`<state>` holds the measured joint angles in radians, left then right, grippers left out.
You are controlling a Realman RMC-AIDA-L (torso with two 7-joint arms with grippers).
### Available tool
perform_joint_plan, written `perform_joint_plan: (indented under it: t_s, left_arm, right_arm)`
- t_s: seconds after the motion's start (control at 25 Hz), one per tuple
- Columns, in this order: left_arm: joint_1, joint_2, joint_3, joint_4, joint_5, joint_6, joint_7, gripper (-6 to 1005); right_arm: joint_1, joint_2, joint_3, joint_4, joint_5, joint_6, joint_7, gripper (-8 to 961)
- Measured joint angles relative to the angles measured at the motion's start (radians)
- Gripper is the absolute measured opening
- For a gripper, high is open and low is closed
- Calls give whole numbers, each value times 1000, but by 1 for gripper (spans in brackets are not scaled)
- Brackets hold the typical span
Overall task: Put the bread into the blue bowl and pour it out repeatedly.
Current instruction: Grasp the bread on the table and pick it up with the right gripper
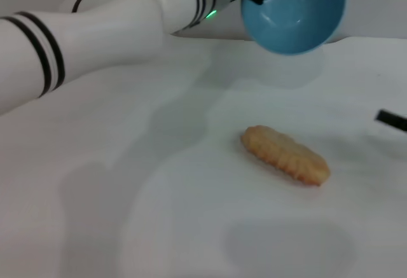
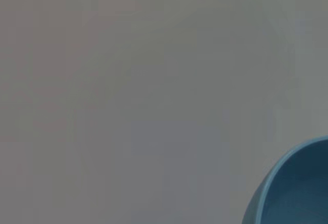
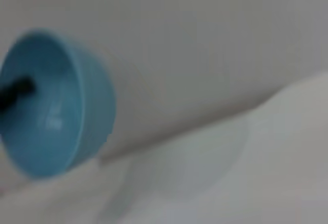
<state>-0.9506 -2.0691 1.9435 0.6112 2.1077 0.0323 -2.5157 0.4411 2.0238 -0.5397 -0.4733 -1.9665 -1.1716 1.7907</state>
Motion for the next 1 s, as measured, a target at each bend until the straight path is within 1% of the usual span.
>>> perform_joint_plan:
  t_s: [0.04, 0.08, 0.12, 0.2, 0.36, 0.52, 0.56, 0.6, 0.68, 0.72, 0.84, 1.0]
  left_arm:
    - [13, -1, -2, 0, 0, 0, -2, 0]
    - [22, -2, -3, 0, 0, 0, -3, 0]
    - [31, -3, -3, 0, 0, 1, -5, 0]
    - [45, -3, -1, 0, 0, 4, -21, 0]
    - [67, -1, 3, 5, 0, 9, -53, 0]
    - [83, -3, 3, 7, 0, 4, -54, -1]
    - [84, -4, 3, 7, 0, 4, -54, -1]
    - [84, -4, 3, 7, 0, 4, -54, -1]
    - [86, -4, 4, 6, 0, 6, -54, -1]
    - [86, -4, 4, 6, 0, 6, -54, -1]
    - [87, -5, 5, 6, 0, 7, -55, -1]
    - [87, -5, 10, 9, 0, 7, -55, -1]
  right_arm:
    - [20, -2, -19, 2, -32, 0, 38, 440]
    - [54, -4, -47, 6, -89, -1, 109, 438]
    - [54, -4, -47, 6, -89, -1, 109, 436]
    - [89, -3, -74, 7, -138, -1, 176, 433]
    - [129, 10, -108, 17, -172, 1, 227, 426]
    - [178, 12, -156, 65, -225, 15, 289, 419]
    - [189, 19, -174, 73, -238, 30, 291, 418]
    - [189, 19, -174, 73, -238, 30, 291, 416]
    - [194, 32, -187, 75, -243, 52, 292, 413]
    - [194, 32, -187, 75, -243, 52, 292, 411]
    - [205, 41, -195, 94, -244, 67, 284, 406]
    - [220, 42, -221, 122, -244, 100, 282, 399]
